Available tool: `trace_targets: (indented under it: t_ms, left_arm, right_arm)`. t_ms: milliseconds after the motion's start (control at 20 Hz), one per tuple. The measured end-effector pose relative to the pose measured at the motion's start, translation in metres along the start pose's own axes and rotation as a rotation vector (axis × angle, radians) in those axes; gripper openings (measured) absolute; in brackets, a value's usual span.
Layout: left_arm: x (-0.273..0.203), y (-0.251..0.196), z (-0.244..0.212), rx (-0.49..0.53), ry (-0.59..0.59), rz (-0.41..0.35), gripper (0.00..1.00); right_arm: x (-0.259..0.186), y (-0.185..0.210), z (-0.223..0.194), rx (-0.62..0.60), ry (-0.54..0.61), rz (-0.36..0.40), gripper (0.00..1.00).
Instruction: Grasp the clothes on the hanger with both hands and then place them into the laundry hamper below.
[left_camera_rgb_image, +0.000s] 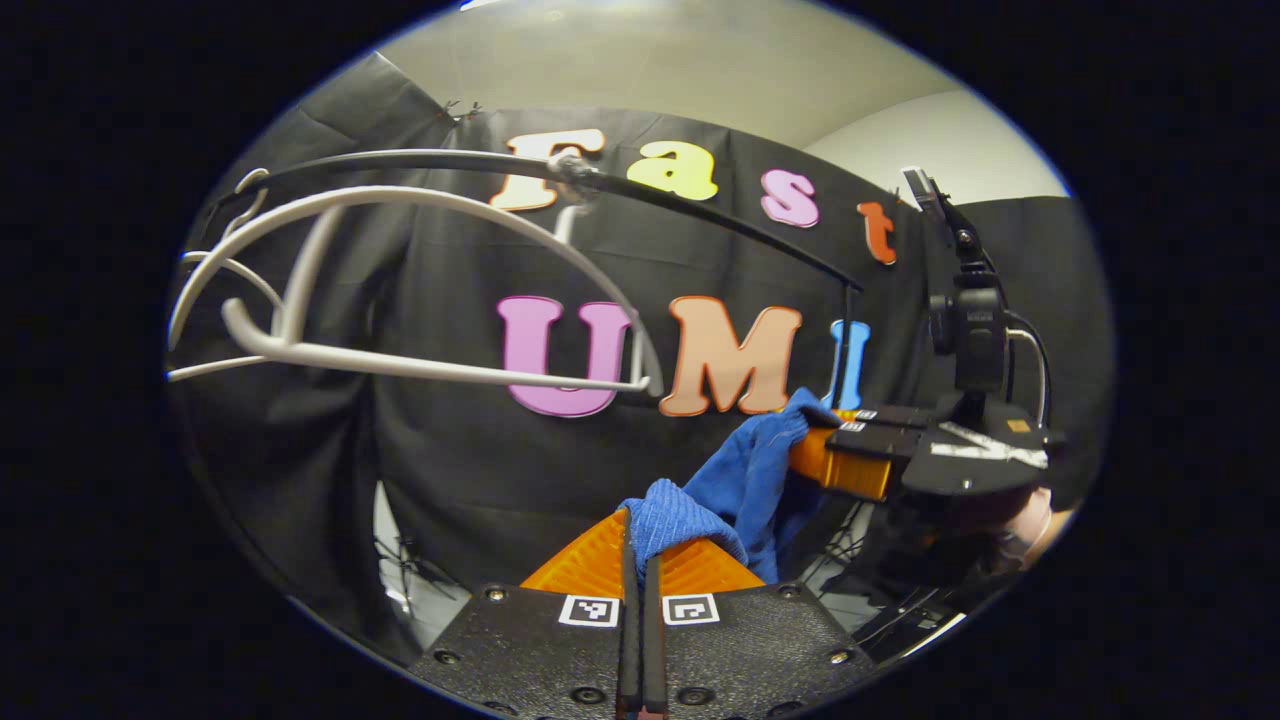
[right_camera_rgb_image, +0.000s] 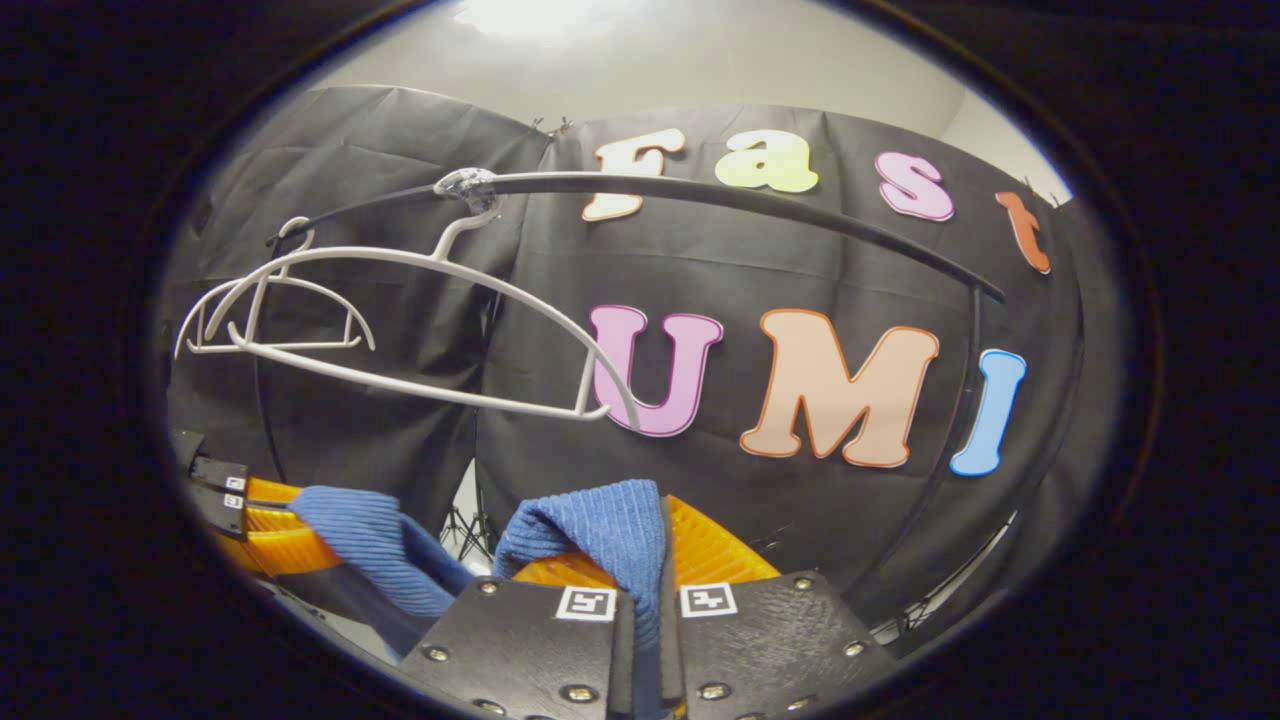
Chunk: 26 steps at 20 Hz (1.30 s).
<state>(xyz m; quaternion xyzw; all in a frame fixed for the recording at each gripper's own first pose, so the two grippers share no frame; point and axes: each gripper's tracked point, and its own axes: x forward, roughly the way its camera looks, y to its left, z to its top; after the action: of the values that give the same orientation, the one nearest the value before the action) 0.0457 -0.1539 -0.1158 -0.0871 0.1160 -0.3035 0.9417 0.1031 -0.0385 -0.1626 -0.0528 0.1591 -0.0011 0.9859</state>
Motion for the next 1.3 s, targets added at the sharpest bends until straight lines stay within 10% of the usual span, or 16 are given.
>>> trace_targets:
  t_ms: [400, 1300]
  left_arm:
    - [0.058, -0.012, -0.034, -0.267, 0.061, -0.075, 0.02]
    - [0.075, 0.027, -0.12, -0.276, 0.263, 0.039, 0.07]
  right_arm:
    - [-0.007, -0.026, -0.011, 0.031, 0.055, -0.066, 0.1]
    - [0.014, 0.023, -0.096, 0.124, 0.235, 0.017, 0.12]
